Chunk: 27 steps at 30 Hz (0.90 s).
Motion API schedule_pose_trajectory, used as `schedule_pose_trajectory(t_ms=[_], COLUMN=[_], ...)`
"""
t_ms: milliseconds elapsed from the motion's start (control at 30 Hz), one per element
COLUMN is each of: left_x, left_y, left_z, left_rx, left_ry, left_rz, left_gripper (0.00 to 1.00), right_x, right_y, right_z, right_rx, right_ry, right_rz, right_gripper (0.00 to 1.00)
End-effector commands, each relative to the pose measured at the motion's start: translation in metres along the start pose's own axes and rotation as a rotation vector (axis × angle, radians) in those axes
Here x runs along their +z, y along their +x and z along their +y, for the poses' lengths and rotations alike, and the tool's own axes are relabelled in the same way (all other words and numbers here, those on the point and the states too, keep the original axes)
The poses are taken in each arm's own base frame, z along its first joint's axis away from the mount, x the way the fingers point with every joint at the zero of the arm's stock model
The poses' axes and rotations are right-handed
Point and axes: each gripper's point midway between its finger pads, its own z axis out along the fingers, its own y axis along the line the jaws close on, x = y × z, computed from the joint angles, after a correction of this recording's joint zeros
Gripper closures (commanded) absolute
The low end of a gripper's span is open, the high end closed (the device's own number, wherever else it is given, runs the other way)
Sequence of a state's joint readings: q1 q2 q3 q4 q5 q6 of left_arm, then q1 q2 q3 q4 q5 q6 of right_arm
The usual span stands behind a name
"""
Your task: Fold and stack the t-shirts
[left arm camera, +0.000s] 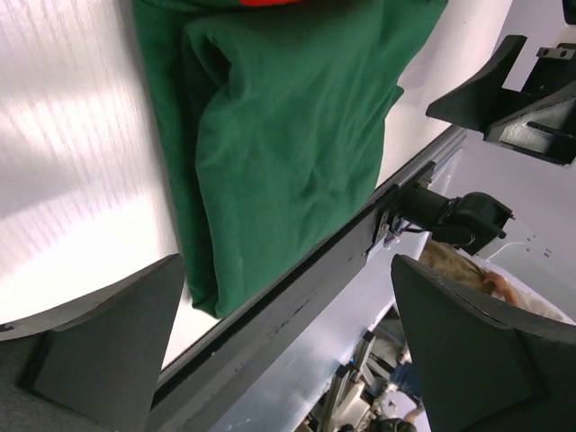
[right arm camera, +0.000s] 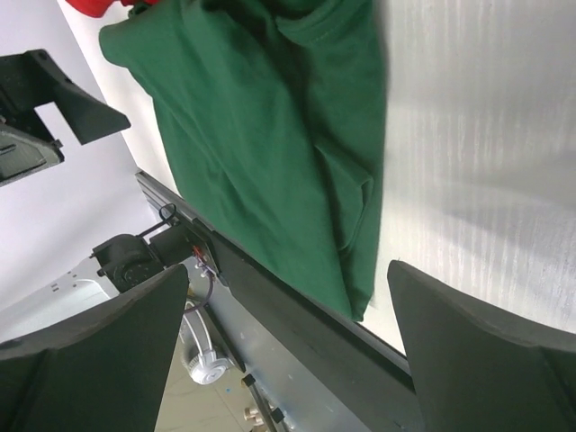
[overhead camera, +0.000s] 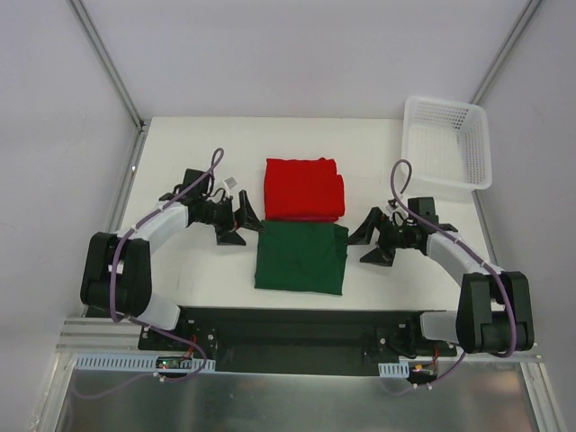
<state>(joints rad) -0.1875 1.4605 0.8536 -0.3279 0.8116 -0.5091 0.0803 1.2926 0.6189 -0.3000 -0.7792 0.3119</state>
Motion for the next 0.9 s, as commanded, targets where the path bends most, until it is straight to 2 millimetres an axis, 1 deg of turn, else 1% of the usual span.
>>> schedule_pose_trajectory(t_ms=[0,133,267,300,333,367,400,433,467,533,667,767,833,867], left_x=[0.009,0.018,0.026,0.029,0.030,0.031,0.033,0.034,0.035,0.037,0.041,0.043,0.044,0.044], left_y=[-0.007,-0.006,0.000,0.001,0.001,0.000,0.001,-0.002,-0.002,-0.005,-0.008,-0.014,-0.020,-0.022], left_z=[-0.003,0.011,0.024,0.029,0.031,0.032,0.036,0.036,0.037,0.040,0.041,0.037,0.034,0.033], left_rx=[0.045,0.028,0.009,0.002,-0.003,0.003,-0.008,0.001,0.000,-0.004,-0.003,0.001,0.019,0.020], left_ry=[0.088,0.069,0.064,0.061,0.062,0.066,0.063,0.067,0.070,0.072,0.085,0.109,0.120,0.124], left_rz=[0.037,0.060,0.097,0.109,0.116,0.119,0.131,0.128,0.132,0.138,0.150,0.153,0.147,0.148], left_gripper=[0.01,0.01,0.01,0.01,0.01,0.01,0.01,0.01,0.01,0.01,0.01,0.01,0.01,0.01], right_x=[0.004,0.011,0.017,0.018,0.021,0.025,0.027,0.029,0.033,0.035,0.042,0.048,0.052,0.055], right_y=[-0.001,-0.004,-0.012,-0.015,-0.020,-0.021,-0.024,-0.030,-0.030,-0.040,-0.048,-0.048,-0.045,-0.040], right_z=[-0.005,-0.019,-0.023,-0.021,-0.020,-0.024,-0.022,-0.021,-0.024,-0.019,-0.013,-0.009,-0.004,-0.002], right_rx=[-0.020,-0.010,0.000,0.008,0.007,0.024,0.030,0.020,0.031,0.022,0.014,0.006,-0.011,-0.021], right_ry=[-0.016,0.026,0.025,0.010,-0.005,-0.005,-0.015,-0.023,-0.015,-0.038,-0.062,-0.074,-0.083,-0.082], right_rz=[-0.014,-0.007,-0.008,-0.006,-0.012,0.001,0.002,-0.008,0.003,-0.010,-0.016,-0.005,0.006,0.020], right_gripper=[0.04,0.04,0.04,0.04,0.04,0.04,0.04,0.04,0.04,0.04,0.04,0.04,0.04,0.04])
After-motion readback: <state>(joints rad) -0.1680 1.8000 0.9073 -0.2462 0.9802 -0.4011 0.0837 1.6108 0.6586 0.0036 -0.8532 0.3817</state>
